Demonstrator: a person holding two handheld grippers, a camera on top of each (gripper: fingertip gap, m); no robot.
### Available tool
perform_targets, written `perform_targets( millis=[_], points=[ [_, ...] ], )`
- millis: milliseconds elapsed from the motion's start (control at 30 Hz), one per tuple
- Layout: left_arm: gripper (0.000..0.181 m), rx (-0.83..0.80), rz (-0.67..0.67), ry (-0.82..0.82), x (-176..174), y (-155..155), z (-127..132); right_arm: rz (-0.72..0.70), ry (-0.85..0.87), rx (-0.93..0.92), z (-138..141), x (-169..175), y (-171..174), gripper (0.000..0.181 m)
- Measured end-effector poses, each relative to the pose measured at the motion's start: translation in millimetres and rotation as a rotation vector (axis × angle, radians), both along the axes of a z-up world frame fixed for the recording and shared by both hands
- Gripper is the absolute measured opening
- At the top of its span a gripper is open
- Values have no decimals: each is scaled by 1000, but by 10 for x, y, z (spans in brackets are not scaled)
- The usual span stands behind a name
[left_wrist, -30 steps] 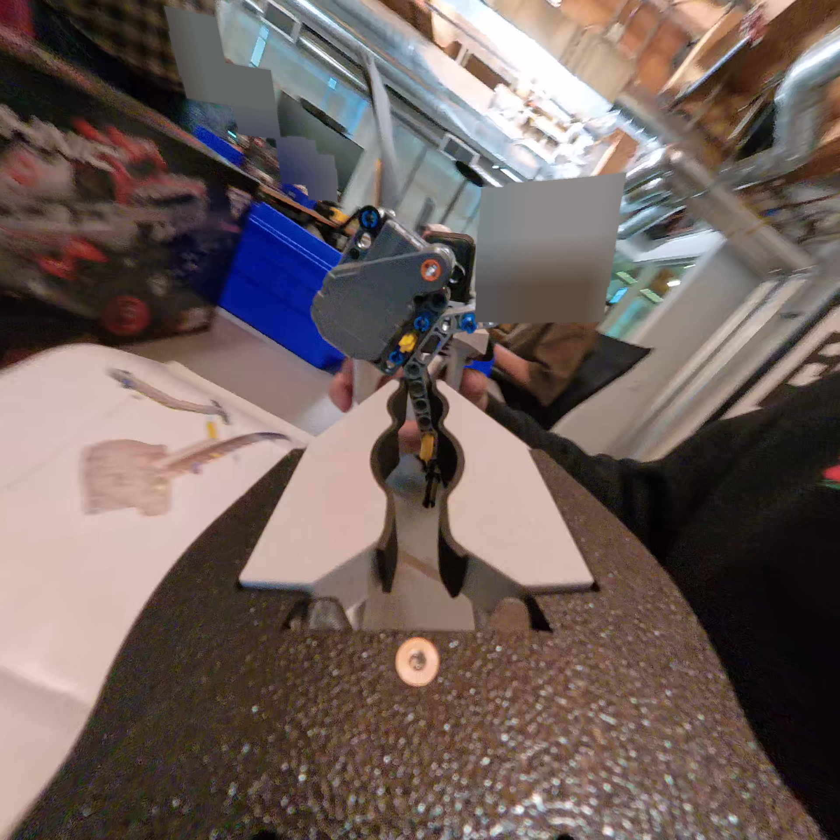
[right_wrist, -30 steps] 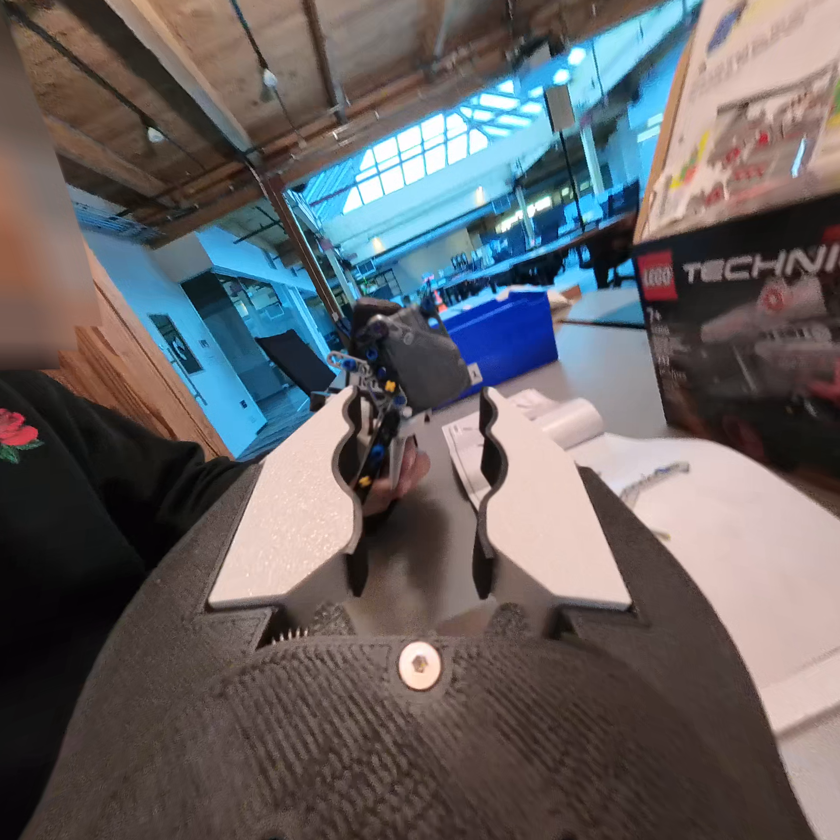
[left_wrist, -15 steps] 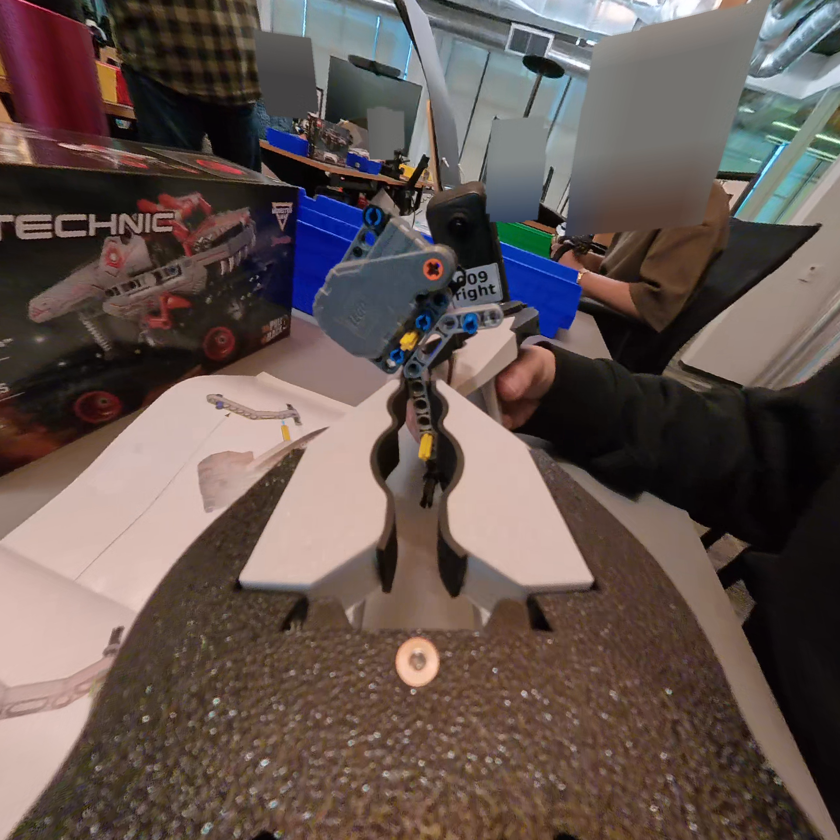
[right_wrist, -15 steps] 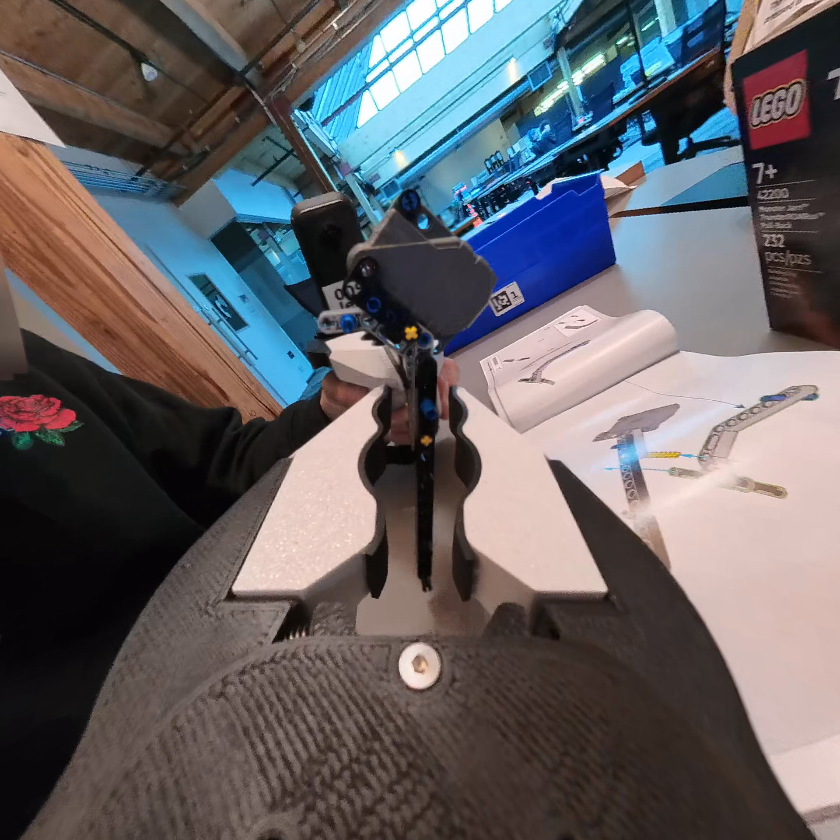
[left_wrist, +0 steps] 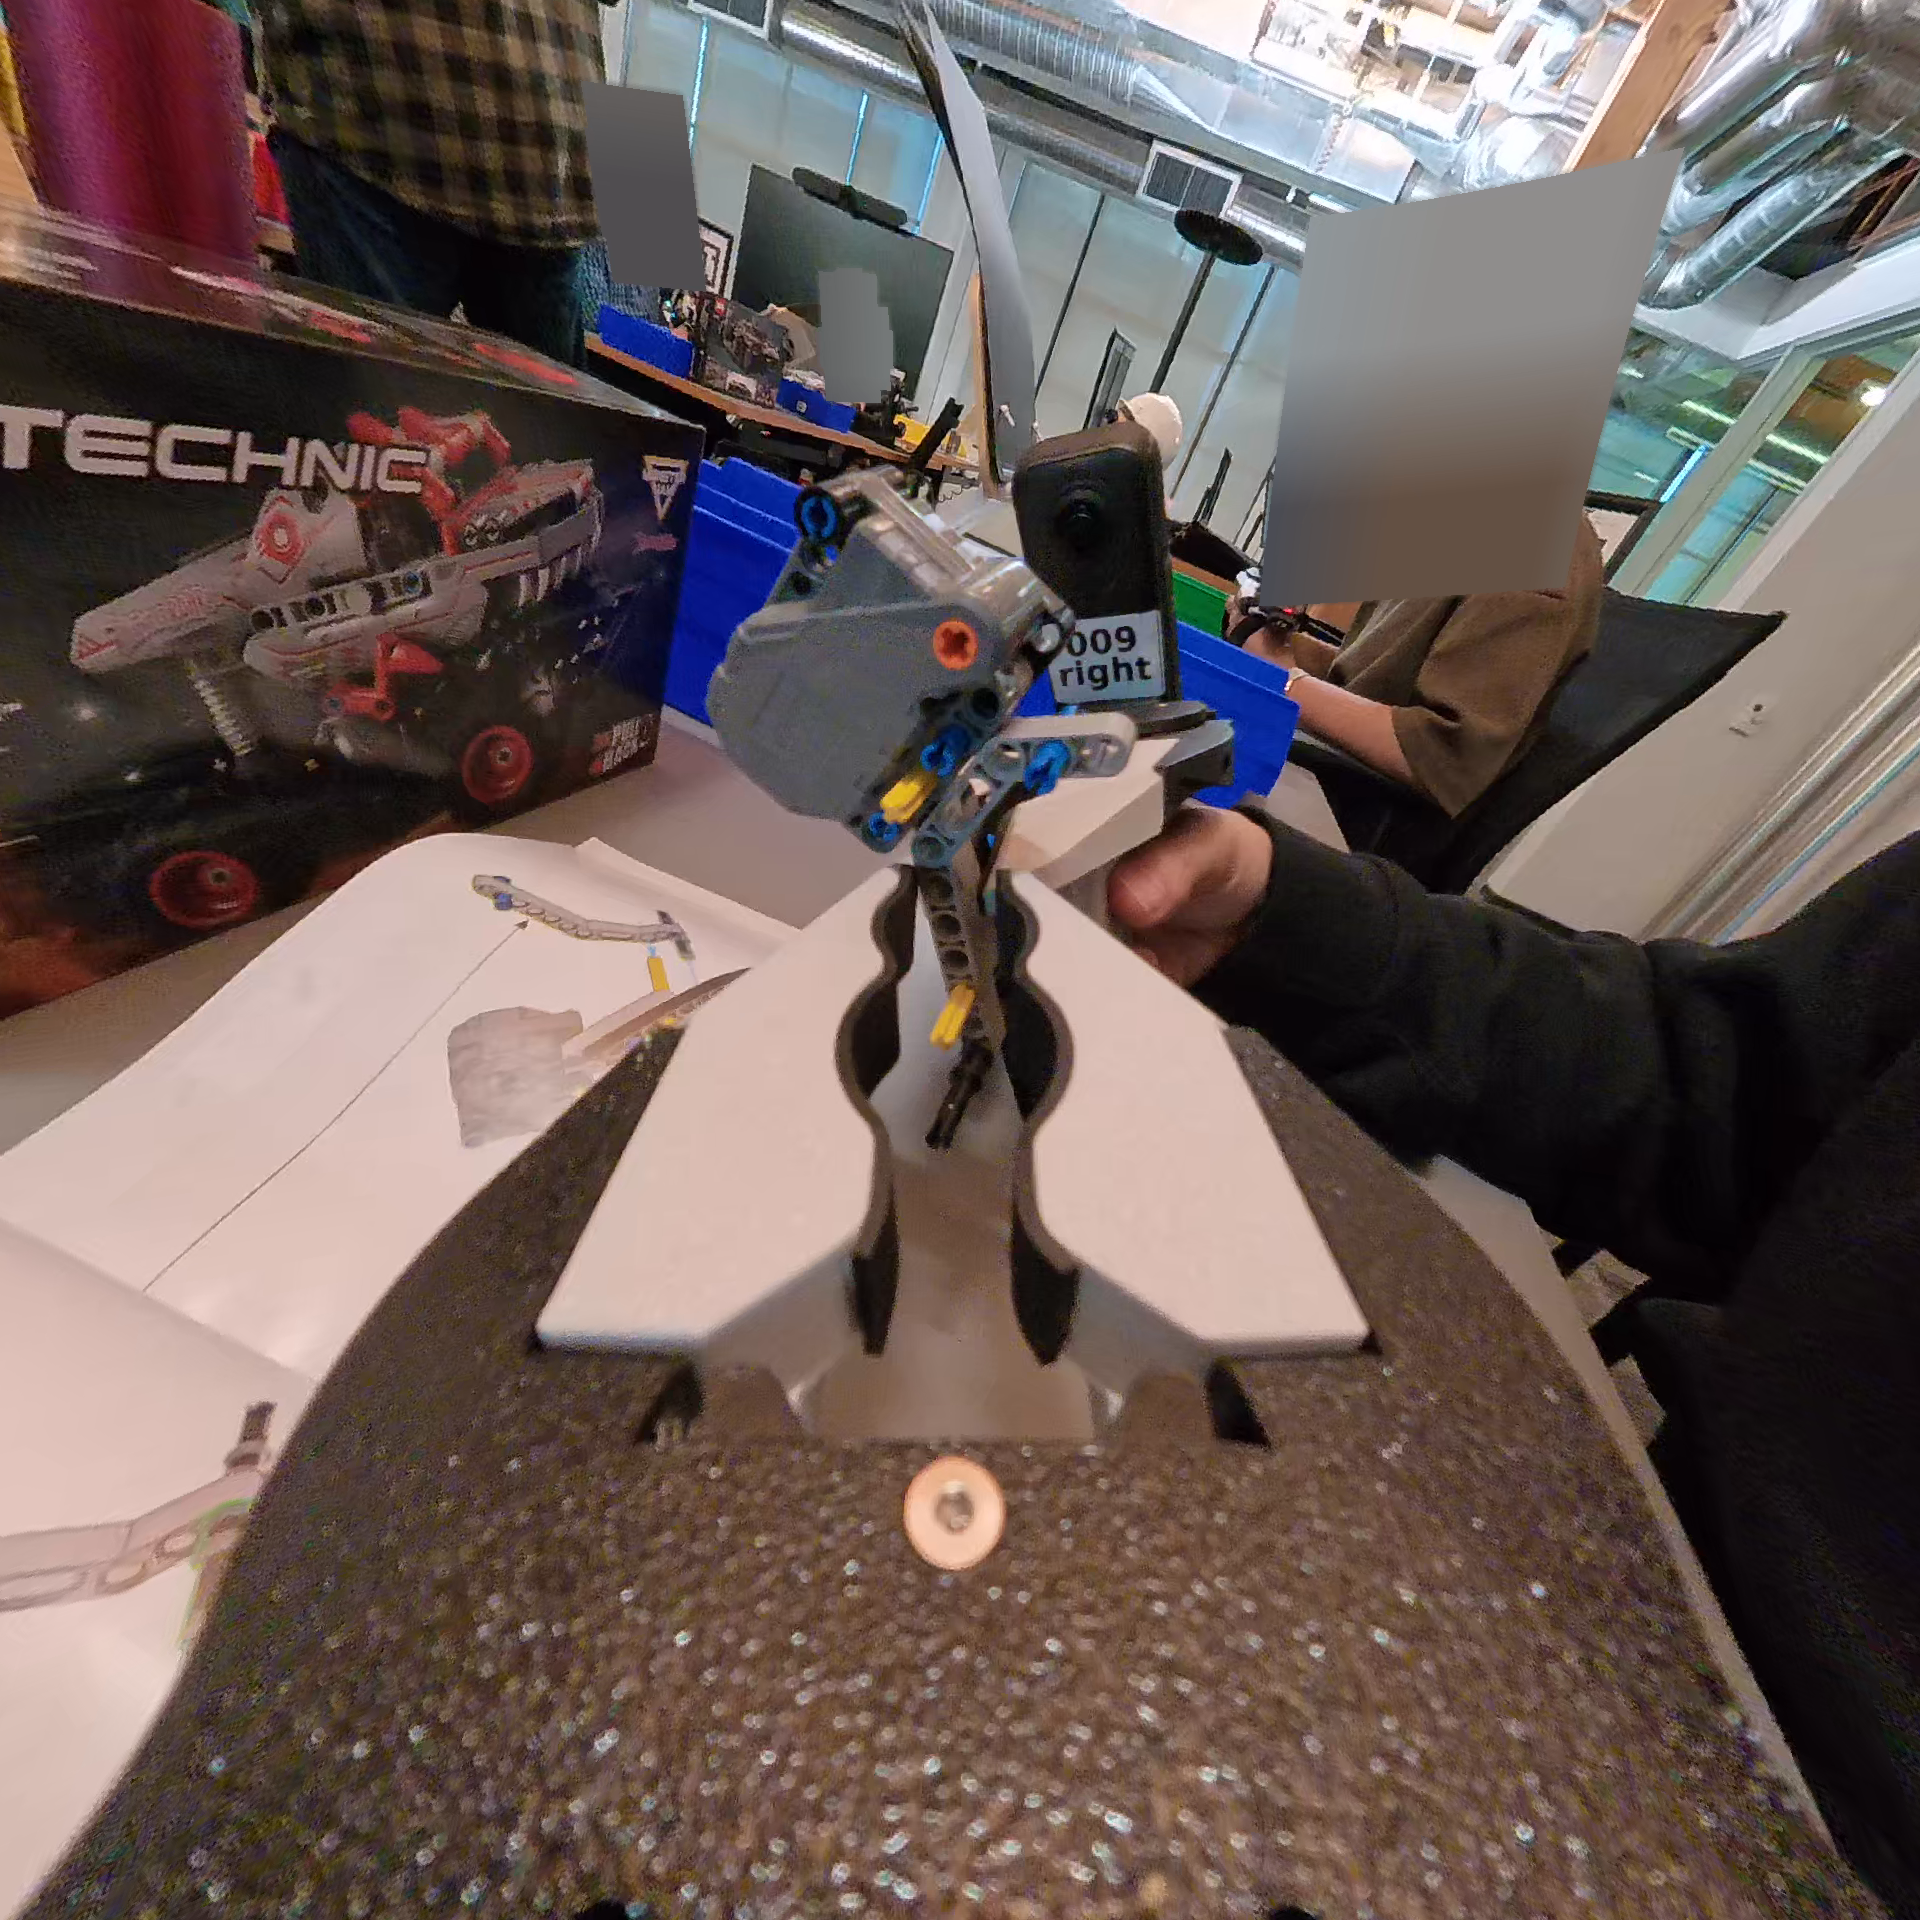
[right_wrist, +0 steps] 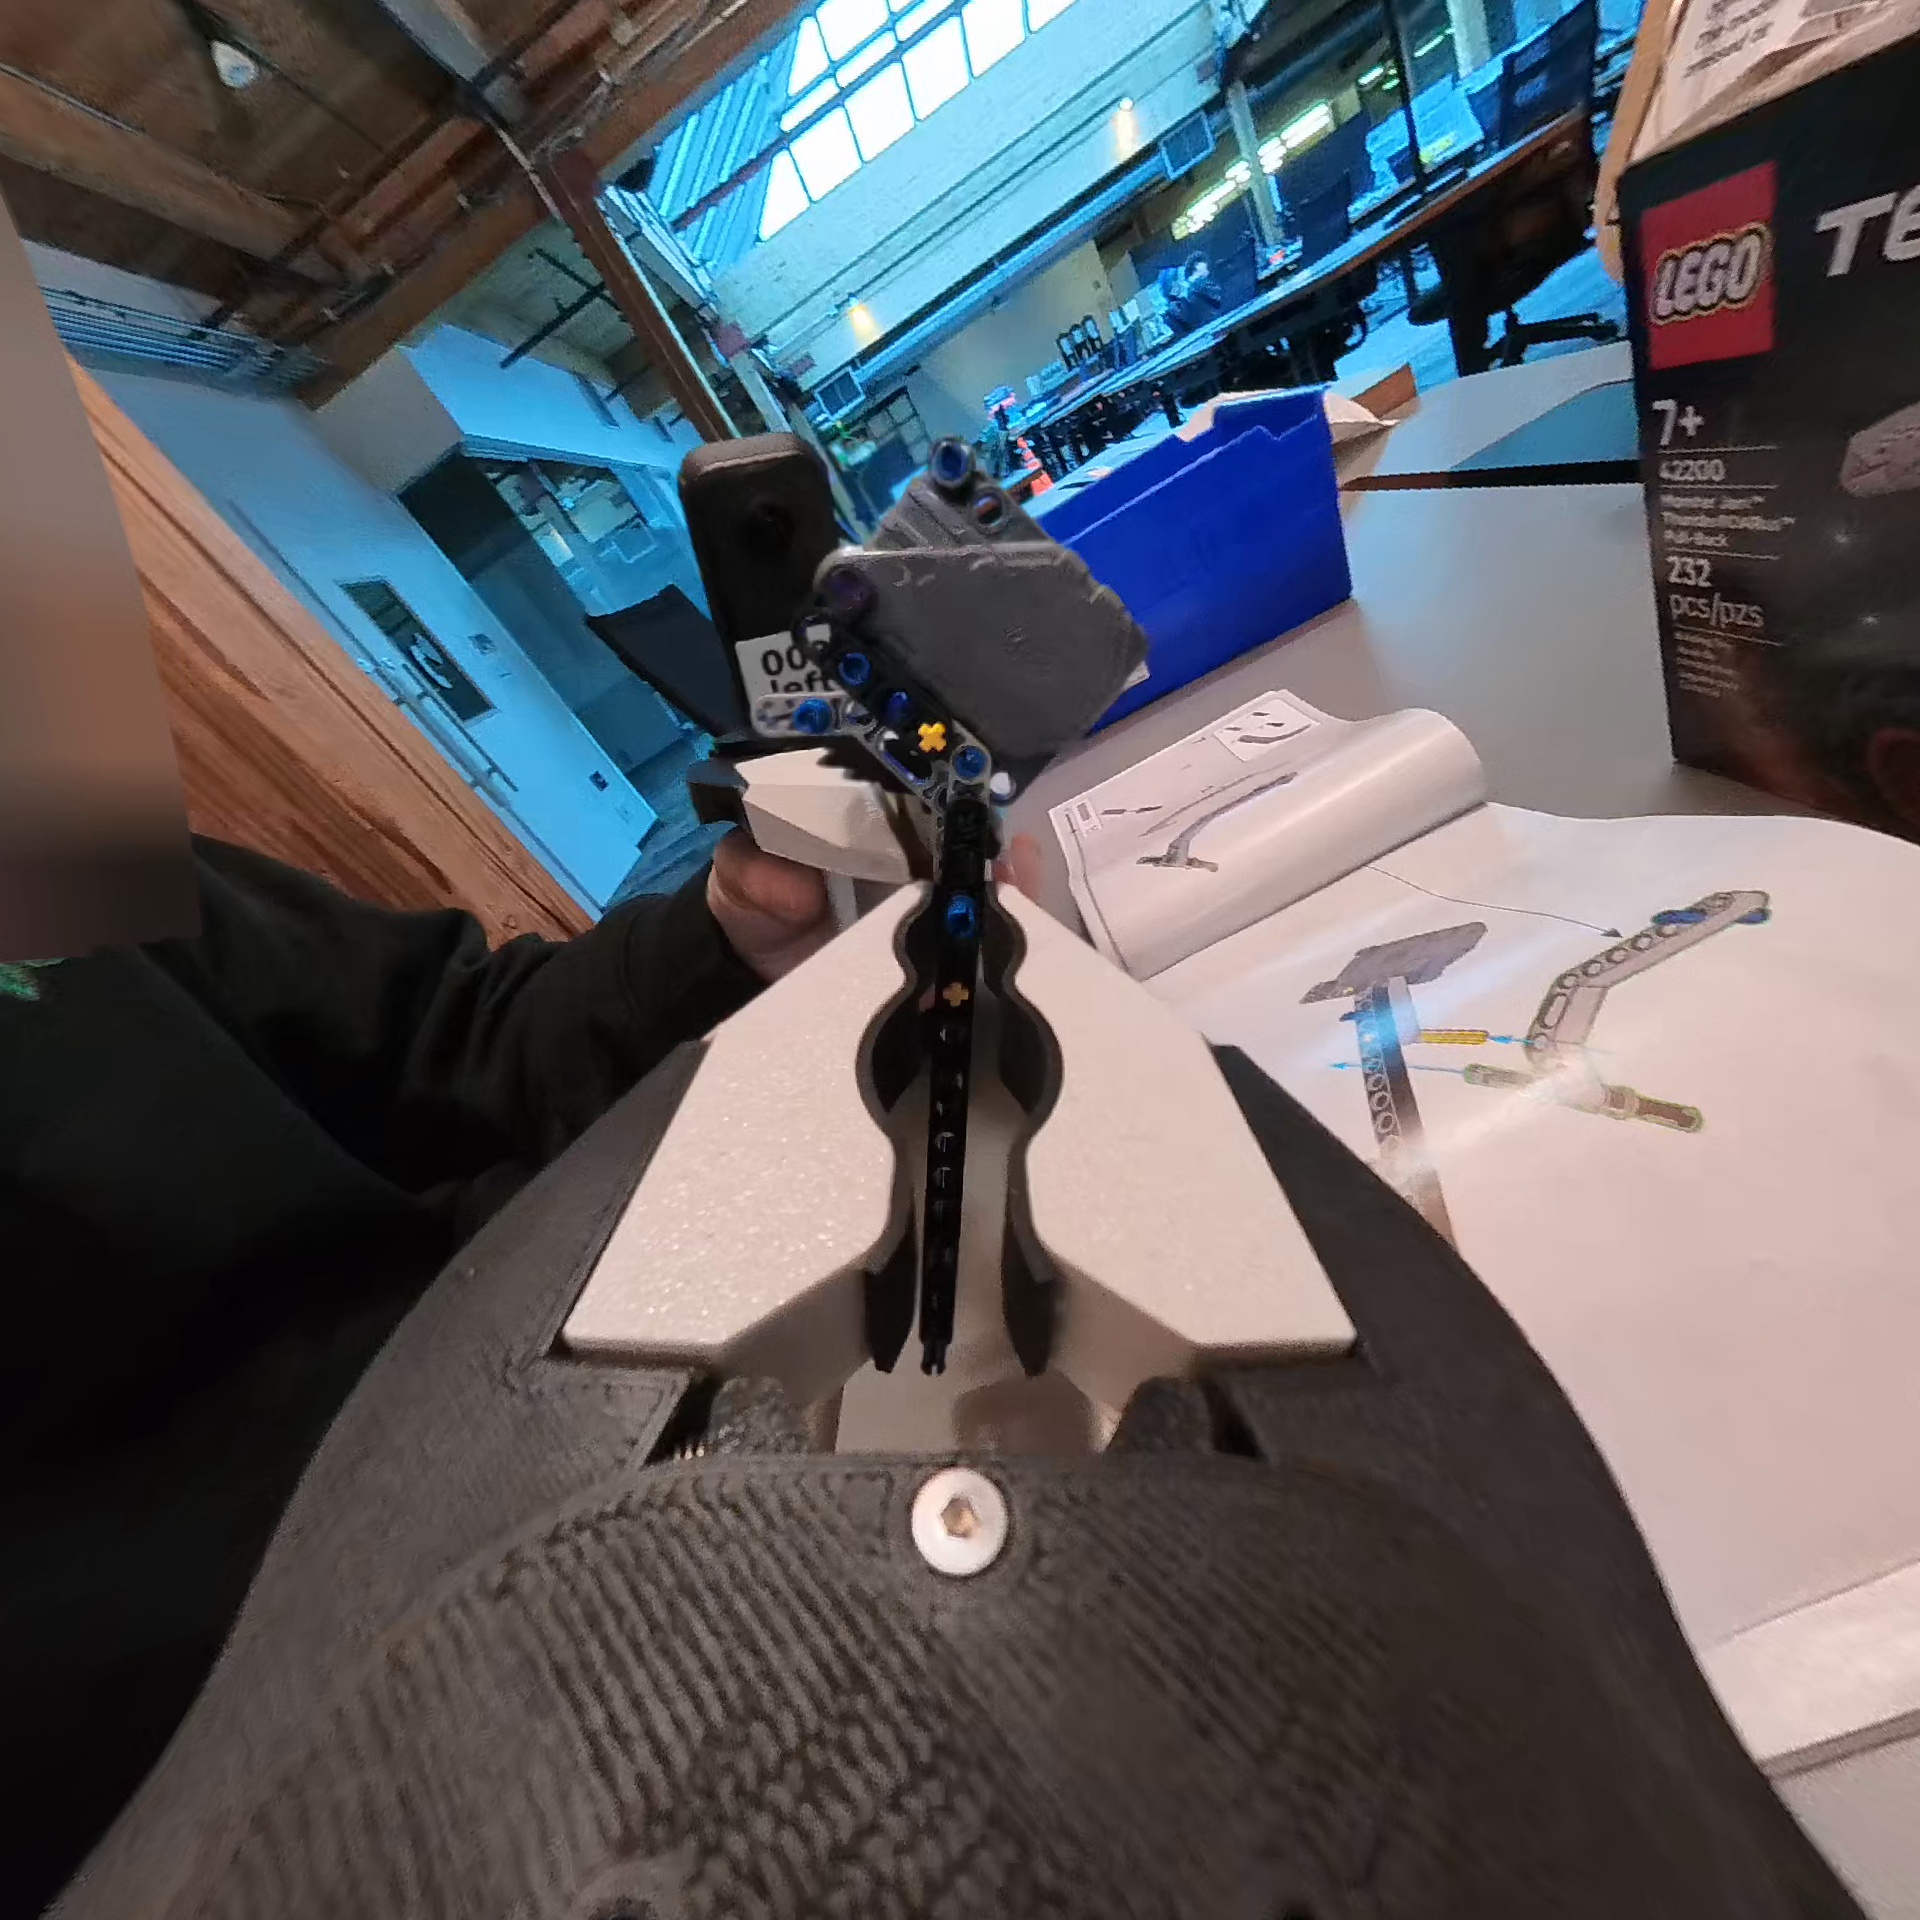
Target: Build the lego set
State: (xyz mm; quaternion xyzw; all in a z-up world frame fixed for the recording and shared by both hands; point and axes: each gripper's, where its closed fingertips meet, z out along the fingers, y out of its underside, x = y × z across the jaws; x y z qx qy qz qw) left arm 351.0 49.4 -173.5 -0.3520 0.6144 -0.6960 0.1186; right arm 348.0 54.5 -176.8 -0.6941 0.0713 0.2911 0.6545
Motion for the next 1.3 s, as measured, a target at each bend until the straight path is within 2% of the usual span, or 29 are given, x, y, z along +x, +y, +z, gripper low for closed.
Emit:
perform_targets(
  millis=[233, 367, 467, 700, 900, 1067, 1300],
  points=[
    [14, -60, -26, 27, 6, 74, 1, -19, 57, -68, -36, 9, 10, 4],
    [14, -109, -83, 35, -49, 26, 51, 34, 155, 12, 69, -57, 17, 4],
    [8, -114, -62, 6, -57, 16, 131, 48, 214, 78, 135, -66, 25, 4],
    [7, 180, 69, -132, -66, -11, 185, 106, 357, 166, 177, -58, 10, 7],
    [6, 428, 87, -225, -118, -28, 131, 83, 231, 139, 112, -72, 13, 12],
    [5, 405, 61, -221, -163, -71, 173, 102, 163, 192, 170, -116, -30, 11],
    [6, 303, 81, -173, -125, -21, 210, 133, 301, 221, 208, -97, -2, 7]
  ],
)
